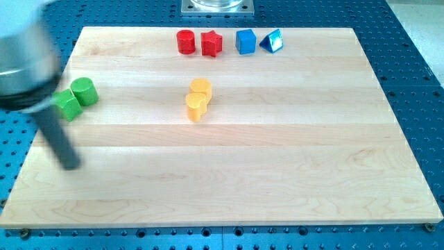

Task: Push the green blocks into the yellow blocks

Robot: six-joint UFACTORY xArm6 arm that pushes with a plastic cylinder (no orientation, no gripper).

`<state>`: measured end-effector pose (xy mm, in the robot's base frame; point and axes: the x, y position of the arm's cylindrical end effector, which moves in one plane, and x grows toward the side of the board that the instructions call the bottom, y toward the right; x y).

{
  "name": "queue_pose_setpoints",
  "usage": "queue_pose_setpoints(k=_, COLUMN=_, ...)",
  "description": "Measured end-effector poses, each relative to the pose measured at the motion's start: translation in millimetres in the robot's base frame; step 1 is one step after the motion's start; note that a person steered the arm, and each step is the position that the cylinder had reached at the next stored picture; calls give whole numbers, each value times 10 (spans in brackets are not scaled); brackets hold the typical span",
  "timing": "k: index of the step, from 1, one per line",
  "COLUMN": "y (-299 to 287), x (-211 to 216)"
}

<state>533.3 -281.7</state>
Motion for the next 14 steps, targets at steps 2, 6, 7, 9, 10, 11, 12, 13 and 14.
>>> queue_pose_setpoints(k=2, y=-61, x=-1018)
queue_pose_setpoints(k=6, y=550, x=-1258)
queue_pose_setpoints(k=7, y=1514, x=-1270)
queue_pose_setpoints(k=9, y=663, x=-992)
queue_pose_setpoints(k=10, y=795, x=-606)
queue_pose_setpoints(k=11, y=1587, x=-639)
queue_pose_setpoints(k=12, y=1879, x=-869)
queue_pose_setpoints(k=13, y=1143, x=-674)
queue_pose_setpoints(k=14, y=329, x=-987)
